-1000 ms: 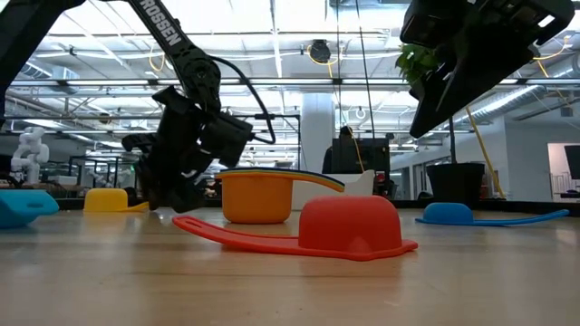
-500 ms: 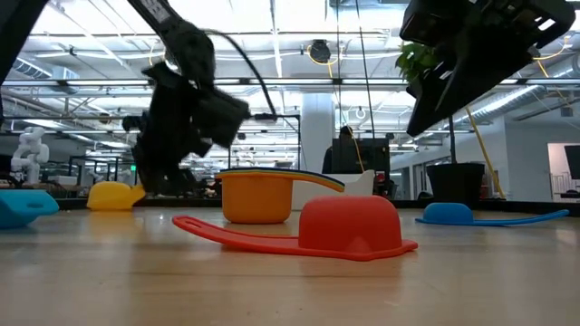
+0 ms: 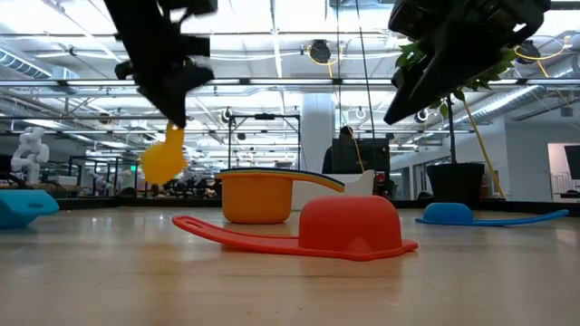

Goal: Nest measuring cups in basket
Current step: Stack the yellow measuring cup into the dark blue measuring cup

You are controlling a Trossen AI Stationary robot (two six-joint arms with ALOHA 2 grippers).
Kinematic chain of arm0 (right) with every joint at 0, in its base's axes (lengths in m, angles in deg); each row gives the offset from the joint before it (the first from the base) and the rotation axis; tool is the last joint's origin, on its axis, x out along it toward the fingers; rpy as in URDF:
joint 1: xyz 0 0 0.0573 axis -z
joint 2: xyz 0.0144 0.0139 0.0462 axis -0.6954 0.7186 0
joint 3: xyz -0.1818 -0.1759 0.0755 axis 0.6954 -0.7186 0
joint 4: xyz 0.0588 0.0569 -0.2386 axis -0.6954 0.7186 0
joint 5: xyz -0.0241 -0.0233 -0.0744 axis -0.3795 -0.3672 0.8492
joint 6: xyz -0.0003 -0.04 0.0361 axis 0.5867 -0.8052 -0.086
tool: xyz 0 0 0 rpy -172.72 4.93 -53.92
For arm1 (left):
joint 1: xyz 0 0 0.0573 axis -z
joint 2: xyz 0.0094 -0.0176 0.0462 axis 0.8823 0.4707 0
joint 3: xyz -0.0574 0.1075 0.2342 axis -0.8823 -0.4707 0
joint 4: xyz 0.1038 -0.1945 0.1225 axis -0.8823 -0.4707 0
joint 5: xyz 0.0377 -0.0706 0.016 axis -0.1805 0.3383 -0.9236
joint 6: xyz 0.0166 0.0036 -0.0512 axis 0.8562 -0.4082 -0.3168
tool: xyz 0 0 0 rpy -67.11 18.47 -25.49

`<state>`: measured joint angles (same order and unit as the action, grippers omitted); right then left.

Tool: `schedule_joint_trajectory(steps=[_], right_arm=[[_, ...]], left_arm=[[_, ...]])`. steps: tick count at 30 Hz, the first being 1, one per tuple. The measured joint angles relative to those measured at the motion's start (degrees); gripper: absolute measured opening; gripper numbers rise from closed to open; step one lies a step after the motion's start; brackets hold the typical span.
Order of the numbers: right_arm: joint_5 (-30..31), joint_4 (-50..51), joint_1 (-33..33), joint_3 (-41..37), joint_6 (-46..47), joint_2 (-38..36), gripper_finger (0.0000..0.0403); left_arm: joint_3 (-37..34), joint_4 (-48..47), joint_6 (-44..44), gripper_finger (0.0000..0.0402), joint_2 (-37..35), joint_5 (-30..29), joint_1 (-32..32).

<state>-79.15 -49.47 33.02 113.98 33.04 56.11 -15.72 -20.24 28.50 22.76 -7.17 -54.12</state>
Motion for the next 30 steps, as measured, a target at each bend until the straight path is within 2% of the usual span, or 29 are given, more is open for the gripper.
schedule_joint_trajectory(steps=[5, 8, 15, 19, 24, 30], right_arm=[[3.8, -1.8, 1.4, 0.6, 1.6, 0.0, 0.0279], [8.1, -2.5, 2.0, 2.6, 2.6, 0.0, 0.0279], [15.5, -3.3, 0.4, 6.4, -0.1, 0.0, 0.0279], [16.9, -5.4, -2.1, 7.9, -1.3, 0.0, 0.0279], [19.7, -8.2, -6.6, 10.3, -4.3, 0.9, 0.0279], [19.8, -8.0, -9.8, 14.7, -6.6, 5.1, 0.0279]], left_arm=[[0.0, 4.3, 0.1, 0.0006, -1.5, -0.1, 4.0], [0.0, 9.1, 3.8, 0.0006, -1.5, 0.9, 5.1], [0.0, 26.4, 14.8, 0.0006, -1.5, 6.5, 6.2], [0.0, 34.0, 18.2, 0.0006, -1.5, 8.3, 6.3], [0.0, 37.5, 21.0, 0.0006, -1.5, 9.1, 7.3], [0.0, 39.2, 22.8, 0.0006, -1.5, 9.3, 8.3]])
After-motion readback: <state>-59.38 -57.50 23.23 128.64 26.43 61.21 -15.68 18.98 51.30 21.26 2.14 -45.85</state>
